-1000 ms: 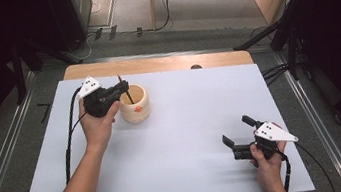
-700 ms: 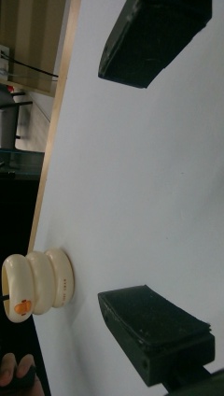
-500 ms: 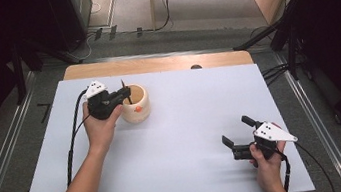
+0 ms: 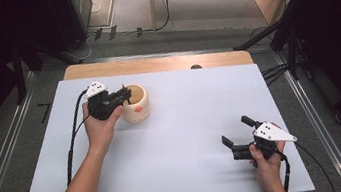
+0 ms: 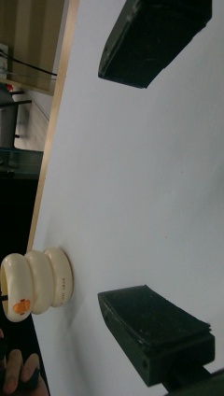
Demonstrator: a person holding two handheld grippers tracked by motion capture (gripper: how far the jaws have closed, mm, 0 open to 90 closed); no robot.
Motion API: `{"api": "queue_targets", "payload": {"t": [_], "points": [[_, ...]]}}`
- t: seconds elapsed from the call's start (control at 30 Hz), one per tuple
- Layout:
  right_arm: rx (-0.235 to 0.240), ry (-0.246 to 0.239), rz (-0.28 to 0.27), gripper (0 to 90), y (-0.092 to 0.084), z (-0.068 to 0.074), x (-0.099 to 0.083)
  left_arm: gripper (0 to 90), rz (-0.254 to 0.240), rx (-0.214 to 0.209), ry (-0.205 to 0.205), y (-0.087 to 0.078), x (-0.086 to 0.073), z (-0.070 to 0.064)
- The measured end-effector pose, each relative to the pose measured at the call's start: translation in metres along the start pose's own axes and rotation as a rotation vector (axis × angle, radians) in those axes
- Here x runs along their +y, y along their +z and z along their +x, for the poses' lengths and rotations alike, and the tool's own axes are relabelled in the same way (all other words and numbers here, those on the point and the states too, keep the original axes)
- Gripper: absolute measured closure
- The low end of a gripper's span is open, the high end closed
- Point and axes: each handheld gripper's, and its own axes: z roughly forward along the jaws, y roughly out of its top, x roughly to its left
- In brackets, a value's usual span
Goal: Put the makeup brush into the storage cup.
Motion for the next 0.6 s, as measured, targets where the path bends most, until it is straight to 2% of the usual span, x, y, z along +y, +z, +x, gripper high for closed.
{"api": "queue_targets", "payload": {"t": [0.17,0.6], "points": [[0.001,0.0,0.002,0.0,0.0,0.0,0.0,66.9,-0.015,0.0,0.004,-0.002,0.001,-0.002],[-0.002,0.002,0.0,0.0,-0.001,-0.001,0.0,52.5,-0.056,0.006,-0.007,-0.014,0.002,-0.004]]}}
